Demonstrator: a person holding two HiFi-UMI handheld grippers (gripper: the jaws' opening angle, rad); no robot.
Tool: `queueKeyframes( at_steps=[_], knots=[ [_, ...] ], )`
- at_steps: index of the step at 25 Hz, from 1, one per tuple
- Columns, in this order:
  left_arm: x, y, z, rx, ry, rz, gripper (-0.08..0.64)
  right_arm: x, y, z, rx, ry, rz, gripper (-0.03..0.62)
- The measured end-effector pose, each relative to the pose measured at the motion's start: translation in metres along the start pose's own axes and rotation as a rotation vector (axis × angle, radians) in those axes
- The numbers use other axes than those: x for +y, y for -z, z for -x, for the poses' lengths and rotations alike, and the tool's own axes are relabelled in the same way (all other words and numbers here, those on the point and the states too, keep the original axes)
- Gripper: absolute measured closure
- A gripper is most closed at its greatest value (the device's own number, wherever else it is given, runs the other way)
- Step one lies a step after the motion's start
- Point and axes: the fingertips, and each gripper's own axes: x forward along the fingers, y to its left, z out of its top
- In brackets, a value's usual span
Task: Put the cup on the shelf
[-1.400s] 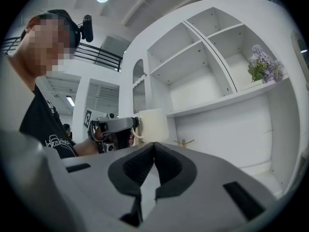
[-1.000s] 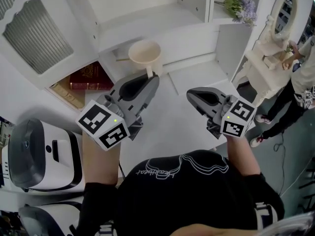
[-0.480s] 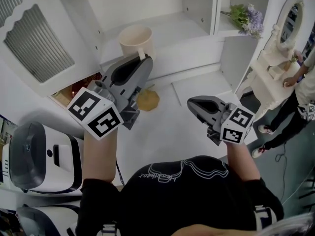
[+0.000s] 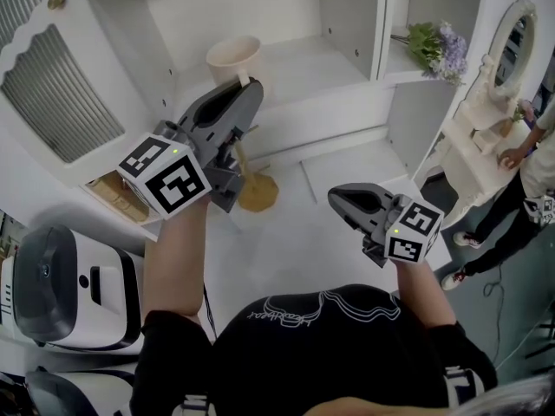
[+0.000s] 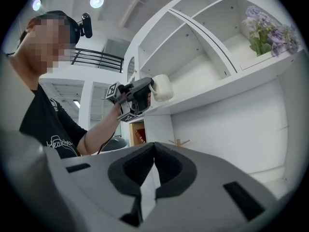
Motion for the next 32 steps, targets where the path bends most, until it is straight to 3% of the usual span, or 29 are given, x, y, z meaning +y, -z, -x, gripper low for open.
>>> queueKeyframes(
  at_steps=[3,12,18,32],
  knots=[
    [0.017,0.003,-0.009,-0.002,-0.018,0.046,0.518,-0.007,0.003,-0.001,0.001,0.003,-0.011,0.586],
    [0.041,0.013,-0.022,0.038,-0.063,0.078,0.518,-0.022,0.008,-0.005,0.002,-0.003,-0.038,0.586],
    [0.048,0.017,-0.023,0.058,-0.087,0.138,0.518,-0.026,0.012,-0.013,0.005,-0.013,-0.054,0.586],
    [0.048,0.02,-0.023,0.061,-0.141,0.09,0.514,-0.024,0.013,-0.017,0.01,-0.019,-0.065,0.586]
  ],
)
